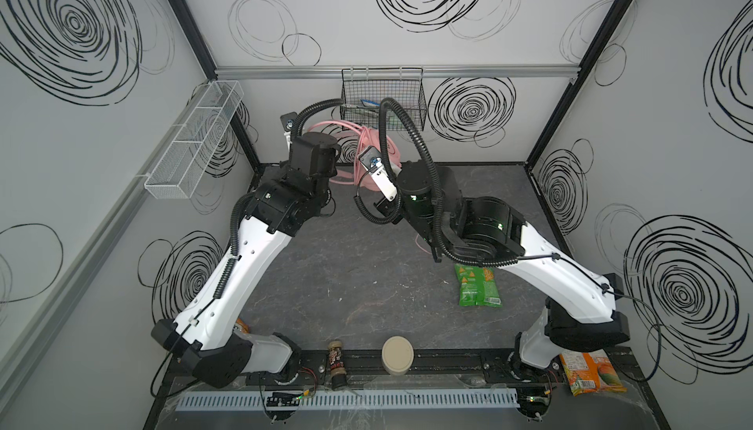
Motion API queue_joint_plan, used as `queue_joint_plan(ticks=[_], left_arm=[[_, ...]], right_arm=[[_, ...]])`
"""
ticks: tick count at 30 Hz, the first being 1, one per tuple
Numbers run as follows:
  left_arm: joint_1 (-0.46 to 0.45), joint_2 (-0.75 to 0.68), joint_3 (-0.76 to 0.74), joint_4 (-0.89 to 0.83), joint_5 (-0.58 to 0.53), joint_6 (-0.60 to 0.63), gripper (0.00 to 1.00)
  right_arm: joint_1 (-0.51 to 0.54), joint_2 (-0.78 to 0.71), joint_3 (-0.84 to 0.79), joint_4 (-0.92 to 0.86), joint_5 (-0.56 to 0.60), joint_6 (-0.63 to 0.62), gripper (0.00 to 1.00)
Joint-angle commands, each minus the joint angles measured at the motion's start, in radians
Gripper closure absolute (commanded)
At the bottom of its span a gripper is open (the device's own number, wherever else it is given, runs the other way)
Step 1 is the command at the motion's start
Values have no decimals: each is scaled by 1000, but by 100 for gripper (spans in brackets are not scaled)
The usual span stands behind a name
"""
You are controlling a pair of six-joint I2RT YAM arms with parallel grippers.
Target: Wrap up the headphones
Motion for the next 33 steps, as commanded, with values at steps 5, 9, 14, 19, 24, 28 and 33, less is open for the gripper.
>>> queue_joint_plan(ticks=[5, 9, 14, 19, 24, 28, 33], left_arm=[[2, 7, 9, 183, -146, -36, 100], [4, -11, -18, 224, -168, 12, 100], [5, -19, -23, 258, -187, 63, 100], [-1, 7, 26, 283, -205, 103, 100], [-2, 28, 69, 330, -227, 161, 100], [2, 40, 103, 364, -238, 196, 100], [-8, 52, 175, 415, -255, 258, 100]], right_arm=[[-17, -63, 10, -65, -117, 83, 100], [-49, -64, 16, -106, -91, 111, 100], [-62, -44, 47, -147, -81, 104, 100], [-58, -42, 34, -120, -108, 92, 97], [-58, -41, 38, -94, -110, 78, 94], [-62, -37, 40, -97, -95, 75, 94], [-72, -46, 35, -69, -122, 72, 93]])
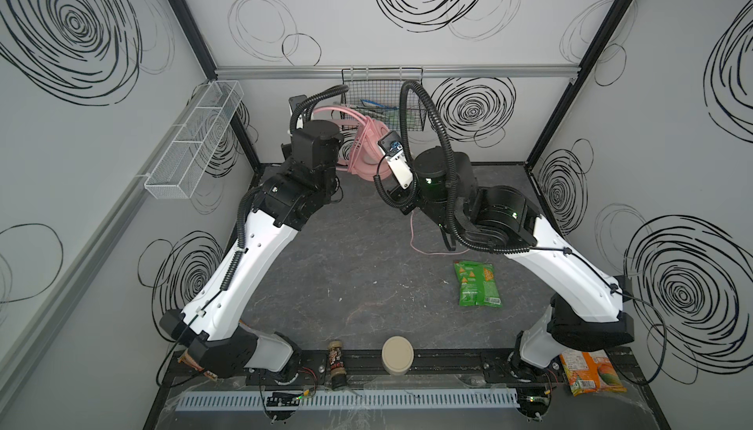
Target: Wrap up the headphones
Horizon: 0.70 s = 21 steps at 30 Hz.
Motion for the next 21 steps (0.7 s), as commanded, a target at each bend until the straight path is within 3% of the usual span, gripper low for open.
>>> queue_joint_plan(ticks=[1, 6, 8, 13, 15, 21], left_arm=[[10, -6, 79, 263, -140, 7, 100], [-40, -64, -58, 524, -160, 164, 100], [-45, -65, -59, 520, -160, 145, 100], [-49, -61, -5, 316, -79, -122, 100], [-50, -51, 30, 195, -19, -287, 100], [-55, -18, 102, 19, 176, -560, 100]], right_arm=[[5, -28, 17, -15, -43, -13, 93], [1, -140, -153, 197, -132, -53, 89], [-10, -165, -197, 246, -161, -54, 88], [-47, -177, -231, 273, -214, -38, 88], [-61, -196, -264, 308, -237, -28, 88], [-77, -279, -413, 435, -269, -17, 87]])
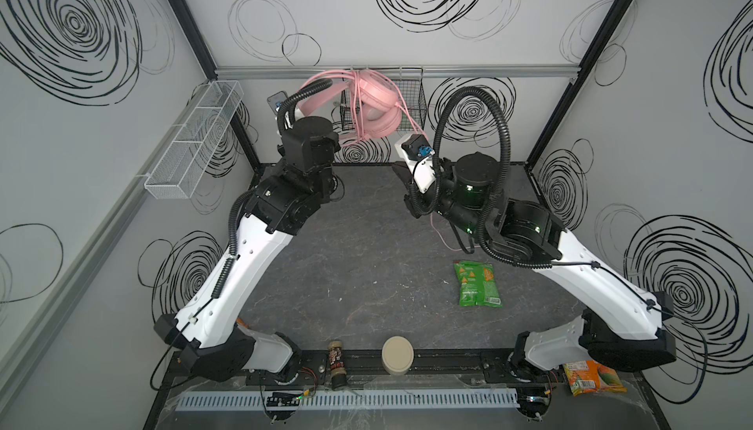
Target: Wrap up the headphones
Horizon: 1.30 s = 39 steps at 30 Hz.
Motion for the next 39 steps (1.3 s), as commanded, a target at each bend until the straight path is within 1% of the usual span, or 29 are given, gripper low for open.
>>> queue_joint_plan(ticks=[1, 4, 7, 10, 12, 14, 16, 18, 20, 22, 23, 24, 25, 29, 35, 39], left_arm=[[-3, 3, 59, 0, 137, -265, 100], [-4, 1, 67, -4, 157, -271, 100], [-9, -7, 64, 7, 123, -209, 100], [-13, -21, 67, 25, 98, -140, 100], [-23, -31, 76, 32, 72, -98, 100], [-25, -31, 97, 22, 64, -73, 100], [-24, -26, 126, 0, 64, -61, 100], [-24, -19, 149, -22, 71, -62, 100], [-24, -14, 170, -42, 83, -70, 100], [-25, -7, 193, -69, 96, -82, 100], [-26, -3, 206, -81, 106, -90, 100], [-26, 2, 220, -94, 116, -99, 100], [-26, 7, 234, -104, 123, -106, 100], [-27, 23, 278, -150, 158, -141, 100], [-27, 26, 288, -183, 185, -172, 100], [-27, 25, 287, -190, 191, -186, 100]], right_arm=[[-13, -53, -48, 105, -31, 16, 87], [-19, -89, -85, 145, -42, 22, 87], [-40, -168, -181, 243, -70, 54, 84], [-118, -260, -297, 322, -162, 137, 81], [-172, -335, -391, 385, -212, 179, 71], [-209, -403, -467, 419, -245, 202, 58], [-244, -455, -521, 413, -272, 218, 49], [-284, -501, -578, 398, -321, 232, 37], [-324, -536, -633, 395, -396, 242, 30], [-357, -562, -692, 413, -444, 268, 24], [-376, -574, -725, 436, -473, 285, 19], [-393, -581, -757, 464, -502, 303, 12], [-409, -583, -779, 487, -525, 318, 10], [-473, -549, -818, 585, -616, 354, 10], [-561, -462, -809, 713, -784, 405, 10], [-572, -417, -809, 752, -859, 439, 10]])
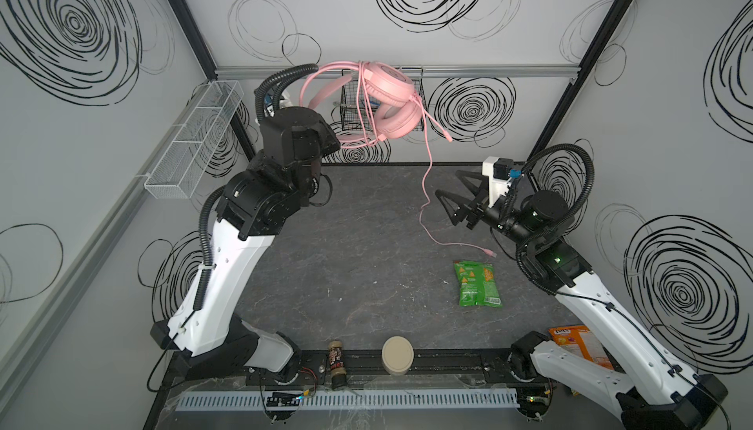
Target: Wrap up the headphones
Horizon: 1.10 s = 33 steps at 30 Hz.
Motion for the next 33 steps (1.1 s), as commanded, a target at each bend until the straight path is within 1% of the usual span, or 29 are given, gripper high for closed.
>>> queue_joint_plan(ticks=[1, 7, 12, 17, 20, 28, 33], left_arm=[[-6, -10, 38, 99, 15, -75, 100], [-5, 7, 73, 97, 33, -70, 100], [-1, 10, 86, 96, 47, -70, 100], [3, 5, 78, 93, 59, -85, 100], [7, 3, 77, 98, 67, -89, 100], [32, 0, 84, 99, 95, -95, 100], [51, -3, 83, 86, 110, -108, 100]], right_arm=[[-6, 21, 0, 103, -119, 48, 11], [-12, 40, -73, 154, -132, 53, 11], [-16, 67, -110, 163, -150, 23, 13], [-16, 137, -84, 156, -136, 0, 16], [-16, 171, -88, 181, -130, -6, 17], [-16, 200, -137, 217, -135, -6, 19], [-16, 221, -125, 226, -144, -6, 31]])
